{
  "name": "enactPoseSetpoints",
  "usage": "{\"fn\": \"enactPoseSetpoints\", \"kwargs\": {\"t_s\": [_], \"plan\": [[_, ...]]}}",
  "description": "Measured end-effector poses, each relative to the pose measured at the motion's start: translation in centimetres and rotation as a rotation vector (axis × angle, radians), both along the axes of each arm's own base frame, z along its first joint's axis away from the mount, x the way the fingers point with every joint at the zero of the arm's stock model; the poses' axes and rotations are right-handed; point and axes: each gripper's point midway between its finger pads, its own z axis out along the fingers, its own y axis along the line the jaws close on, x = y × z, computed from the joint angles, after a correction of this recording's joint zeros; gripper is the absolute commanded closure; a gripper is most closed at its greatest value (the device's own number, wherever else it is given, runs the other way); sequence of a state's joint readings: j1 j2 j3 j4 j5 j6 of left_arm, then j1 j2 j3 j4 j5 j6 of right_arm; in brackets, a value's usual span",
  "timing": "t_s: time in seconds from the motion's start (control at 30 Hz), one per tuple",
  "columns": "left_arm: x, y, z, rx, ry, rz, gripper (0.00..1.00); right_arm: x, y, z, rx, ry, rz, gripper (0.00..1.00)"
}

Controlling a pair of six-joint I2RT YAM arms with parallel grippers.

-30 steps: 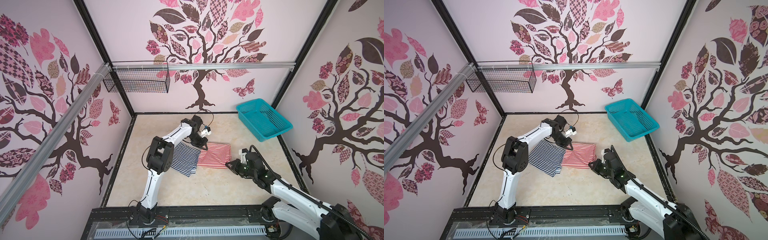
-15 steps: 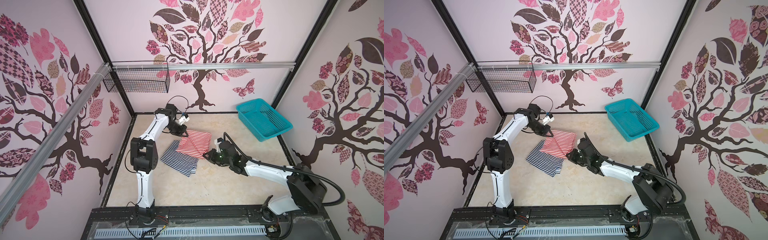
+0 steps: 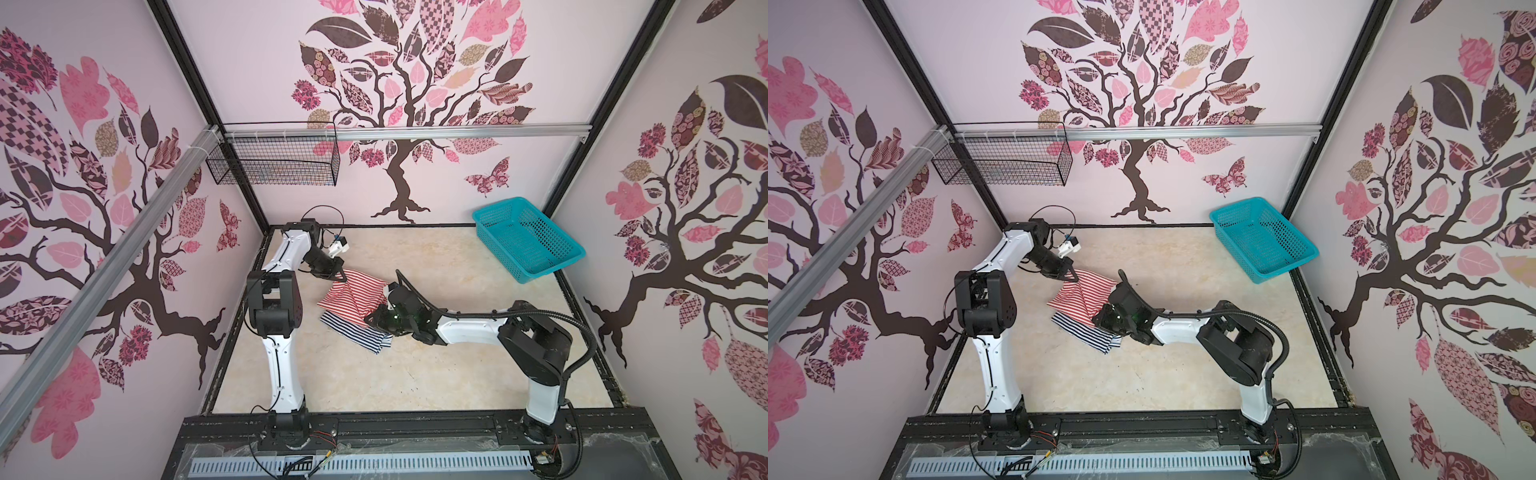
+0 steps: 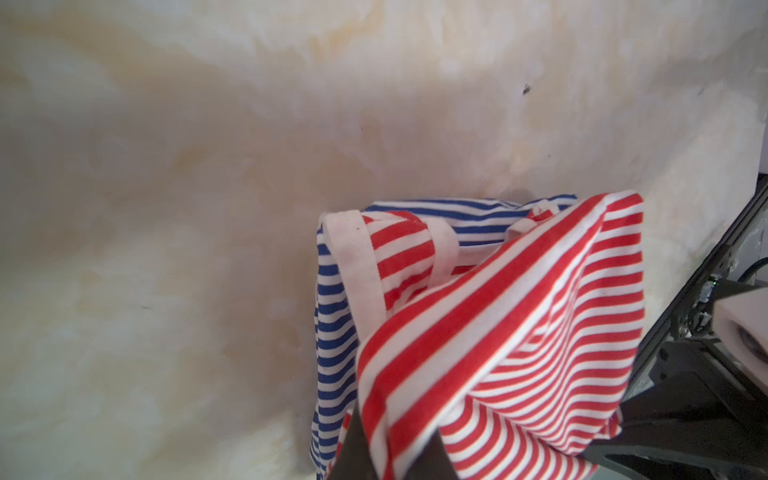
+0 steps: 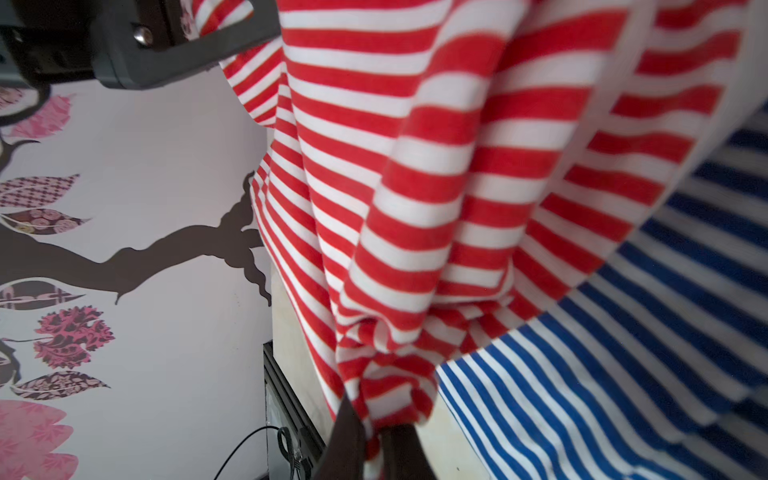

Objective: Fold and stack the tank tops
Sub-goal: 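Carry the red top with both grippers onto the blue top, then lower the red top onto the blue top and open both grippers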

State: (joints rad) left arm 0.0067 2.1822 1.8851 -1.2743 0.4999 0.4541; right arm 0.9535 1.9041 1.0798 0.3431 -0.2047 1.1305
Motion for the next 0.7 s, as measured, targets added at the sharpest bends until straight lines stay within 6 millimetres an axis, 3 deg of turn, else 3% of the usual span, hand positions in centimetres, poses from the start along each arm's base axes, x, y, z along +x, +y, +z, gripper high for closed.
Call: {"fn": "enactPoseSetpoints", "kwargs": {"t_s": [0.13, 0.3, 0.43, 0.53, 0.63, 0.7], "plan": [[-1.4, 0.0, -1.8, 0.001, 0.045, -0.019, 0.96, -1.5, 0.0, -1.2, -0.018, 0.023, 0.009, 1.0], [-2.6, -0.2, -3.1, -0.002, 0.08, -0.037, 0.88, -2.3, -1.8, -3.9, -0.058, 0.064, -0.02, 0.98], [-3.3, -0.5, -4.3, 0.006, 0.092, -0.058, 0.74, -2.9, -2.4, -4.8, -0.055, 0.087, -0.03, 0.81], [-3.3, -0.6, -5.1, 0.037, 0.08, -0.072, 0.68, -3.4, -2.2, -4.9, -0.05, 0.1, -0.023, 0.52], [-3.0, -0.5, -5.6, 0.083, 0.058, -0.079, 0.63, -4.0, -2.2, -4.8, -0.053, 0.093, -0.01, 0.39], [-2.9, -0.3, -5.6, 0.114, 0.039, -0.077, 0.58, -4.5, -2.8, -4.1, -0.059, 0.082, -0.003, 0.37]]}}
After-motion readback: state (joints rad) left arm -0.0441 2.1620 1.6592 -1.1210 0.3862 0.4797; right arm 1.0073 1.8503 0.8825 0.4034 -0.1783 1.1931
